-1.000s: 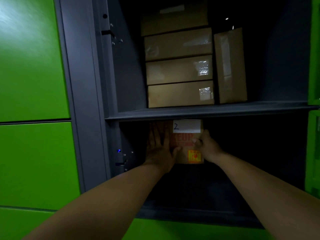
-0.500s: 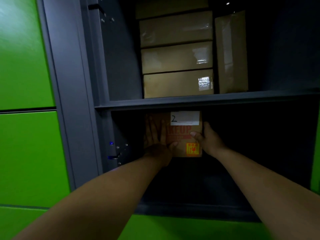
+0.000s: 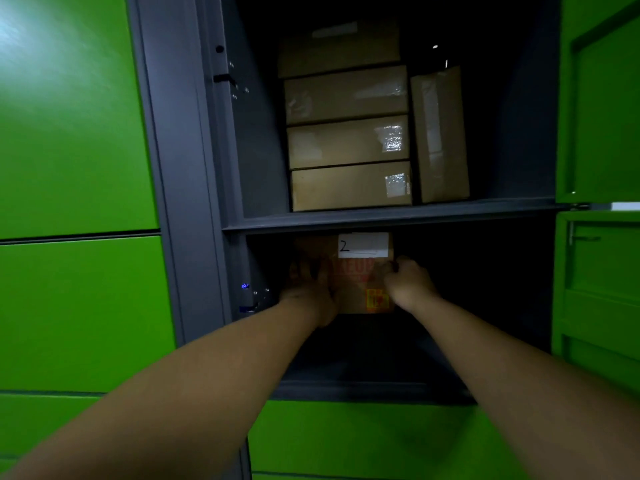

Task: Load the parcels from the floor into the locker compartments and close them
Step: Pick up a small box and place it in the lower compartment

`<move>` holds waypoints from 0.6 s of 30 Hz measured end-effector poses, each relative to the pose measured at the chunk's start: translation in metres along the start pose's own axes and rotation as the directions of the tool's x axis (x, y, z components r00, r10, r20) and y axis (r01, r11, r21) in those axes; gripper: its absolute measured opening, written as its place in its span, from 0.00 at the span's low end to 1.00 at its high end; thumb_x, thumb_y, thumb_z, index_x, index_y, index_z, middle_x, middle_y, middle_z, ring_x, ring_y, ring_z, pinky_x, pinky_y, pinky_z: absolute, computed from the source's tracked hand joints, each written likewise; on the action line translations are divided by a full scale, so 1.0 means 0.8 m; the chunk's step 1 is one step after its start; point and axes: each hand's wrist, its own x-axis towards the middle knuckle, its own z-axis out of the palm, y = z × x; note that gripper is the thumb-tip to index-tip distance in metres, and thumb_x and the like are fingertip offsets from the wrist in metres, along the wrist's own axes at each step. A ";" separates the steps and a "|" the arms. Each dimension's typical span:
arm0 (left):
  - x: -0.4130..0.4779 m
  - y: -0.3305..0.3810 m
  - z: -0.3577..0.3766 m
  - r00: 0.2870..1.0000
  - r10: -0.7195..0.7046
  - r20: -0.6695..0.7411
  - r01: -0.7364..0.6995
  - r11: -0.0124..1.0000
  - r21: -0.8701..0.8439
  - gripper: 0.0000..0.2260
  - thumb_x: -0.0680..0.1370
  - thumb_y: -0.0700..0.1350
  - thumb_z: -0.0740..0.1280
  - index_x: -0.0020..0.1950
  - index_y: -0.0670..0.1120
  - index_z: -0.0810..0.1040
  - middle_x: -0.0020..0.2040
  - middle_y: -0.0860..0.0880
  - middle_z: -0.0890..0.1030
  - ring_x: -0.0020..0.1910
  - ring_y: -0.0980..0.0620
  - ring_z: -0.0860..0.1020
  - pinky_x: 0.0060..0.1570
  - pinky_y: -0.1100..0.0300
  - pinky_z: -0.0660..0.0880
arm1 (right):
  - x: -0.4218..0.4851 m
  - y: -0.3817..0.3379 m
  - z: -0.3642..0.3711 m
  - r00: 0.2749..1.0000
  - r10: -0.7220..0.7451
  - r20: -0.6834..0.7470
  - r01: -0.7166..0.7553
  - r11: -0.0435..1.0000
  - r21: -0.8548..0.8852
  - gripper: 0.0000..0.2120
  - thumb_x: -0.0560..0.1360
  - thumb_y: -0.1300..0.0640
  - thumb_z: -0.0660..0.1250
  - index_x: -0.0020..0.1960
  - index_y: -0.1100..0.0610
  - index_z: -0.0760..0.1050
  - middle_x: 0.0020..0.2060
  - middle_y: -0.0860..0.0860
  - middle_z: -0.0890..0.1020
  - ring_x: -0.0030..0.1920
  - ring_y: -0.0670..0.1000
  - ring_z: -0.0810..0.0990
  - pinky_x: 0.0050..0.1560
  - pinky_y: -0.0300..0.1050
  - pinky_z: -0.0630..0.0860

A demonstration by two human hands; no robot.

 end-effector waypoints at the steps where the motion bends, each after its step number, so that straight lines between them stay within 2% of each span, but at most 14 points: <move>1: -0.008 0.000 -0.006 1.000 0.006 0.009 -0.005 0.998 -0.070 0.35 0.85 0.58 0.56 0.85 0.55 0.38 0.84 0.41 0.37 0.83 0.36 0.44 0.80 0.40 0.54 | -0.007 -0.002 -0.005 1.000 -0.003 -0.001 0.003 0.999 0.041 0.16 0.84 0.49 0.57 0.63 0.56 0.77 0.54 0.58 0.83 0.52 0.61 0.82 0.53 0.49 0.79; 3: -0.025 -0.002 -0.018 0.999 0.024 -0.026 -0.029 0.965 -0.261 0.31 0.84 0.54 0.60 0.85 0.53 0.52 0.83 0.40 0.54 0.79 0.37 0.62 0.76 0.47 0.66 | -0.025 -0.005 -0.015 1.000 0.007 0.007 -0.008 0.990 0.139 0.16 0.84 0.48 0.56 0.60 0.55 0.78 0.52 0.58 0.83 0.50 0.60 0.82 0.54 0.53 0.81; 4: -0.035 -0.003 -0.023 0.998 0.021 -0.064 -0.042 0.930 -0.366 0.27 0.84 0.52 0.61 0.83 0.50 0.60 0.80 0.40 0.64 0.73 0.39 0.70 0.70 0.51 0.71 | -0.034 -0.007 -0.020 1.000 0.020 0.012 -0.022 0.983 0.182 0.16 0.84 0.47 0.56 0.59 0.55 0.78 0.51 0.58 0.83 0.50 0.59 0.82 0.55 0.55 0.81; 6: -0.062 -0.007 -0.031 0.994 -0.017 -0.111 -0.047 0.838 -0.544 0.22 0.84 0.49 0.62 0.78 0.45 0.69 0.69 0.41 0.76 0.59 0.45 0.77 0.56 0.58 0.75 | -0.055 -0.013 -0.029 0.998 0.054 0.024 -0.059 0.962 0.267 0.17 0.83 0.45 0.56 0.58 0.53 0.78 0.52 0.57 0.83 0.51 0.59 0.82 0.57 0.58 0.81; 8: -0.092 -0.013 -0.039 0.991 -0.069 -0.118 -0.027 0.746 -0.666 0.21 0.85 0.47 0.61 0.78 0.44 0.69 0.65 0.43 0.79 0.55 0.47 0.78 0.50 0.61 0.73 | -0.079 -0.018 -0.036 0.994 0.099 0.037 -0.106 0.934 0.342 0.19 0.82 0.42 0.55 0.60 0.53 0.77 0.52 0.56 0.83 0.51 0.59 0.82 0.57 0.60 0.82; 11: -0.138 -0.025 -0.041 0.977 -0.153 -0.145 -0.013 0.641 -0.768 0.23 0.85 0.48 0.57 0.80 0.43 0.66 0.68 0.41 0.78 0.59 0.45 0.79 0.50 0.59 0.73 | -0.121 -0.022 -0.040 0.988 0.148 0.048 -0.155 0.894 0.421 0.19 0.84 0.41 0.55 0.59 0.55 0.75 0.54 0.58 0.82 0.54 0.60 0.81 0.56 0.59 0.82; 13: -0.171 -0.035 -0.037 0.972 -0.180 -0.148 -0.019 0.571 -0.821 0.22 0.84 0.49 0.57 0.76 0.42 0.71 0.63 0.39 0.81 0.54 0.43 0.80 0.43 0.58 0.73 | -0.152 -0.023 -0.041 0.987 0.158 0.011 -0.145 0.875 0.462 0.19 0.84 0.41 0.56 0.55 0.55 0.76 0.53 0.58 0.82 0.53 0.62 0.82 0.57 0.62 0.82; 14: -0.187 -0.040 -0.035 0.974 -0.183 -0.135 -0.021 0.518 -0.855 0.22 0.83 0.50 0.57 0.73 0.41 0.74 0.59 0.41 0.82 0.54 0.43 0.81 0.45 0.57 0.75 | -0.169 -0.024 -0.042 0.988 0.155 -0.010 -0.132 0.874 0.468 0.19 0.84 0.41 0.57 0.51 0.55 0.77 0.50 0.58 0.83 0.52 0.63 0.82 0.58 0.64 0.81; 15: -0.205 -0.045 -0.032 0.973 -0.192 -0.127 -0.023 0.469 -0.883 0.21 0.82 0.51 0.57 0.70 0.43 0.77 0.55 0.44 0.82 0.54 0.44 0.81 0.51 0.55 0.78 | -0.186 -0.025 -0.043 0.989 0.143 -0.029 -0.112 0.876 0.469 0.19 0.84 0.41 0.57 0.47 0.53 0.77 0.48 0.57 0.83 0.51 0.64 0.82 0.59 0.66 0.80; 16: -0.221 -0.051 -0.028 0.970 -0.208 -0.126 -0.023 0.435 -0.900 0.18 0.82 0.52 0.58 0.66 0.46 0.79 0.53 0.48 0.82 0.55 0.45 0.81 0.58 0.51 0.79 | -0.203 -0.026 -0.043 0.991 0.126 -0.044 -0.091 0.879 0.468 0.19 0.84 0.41 0.56 0.44 0.51 0.77 0.47 0.57 0.83 0.51 0.63 0.82 0.59 0.67 0.79; 18: -0.253 -0.065 -0.021 0.959 -0.247 -0.136 -0.029 0.394 -0.919 0.10 0.83 0.52 0.59 0.54 0.55 0.79 0.51 0.51 0.81 0.56 0.45 0.80 0.64 0.44 0.78 | -0.239 -0.030 -0.042 0.993 0.092 -0.075 -0.048 0.890 0.454 0.18 0.84 0.42 0.56 0.42 0.48 0.77 0.47 0.56 0.84 0.51 0.61 0.82 0.60 0.67 0.78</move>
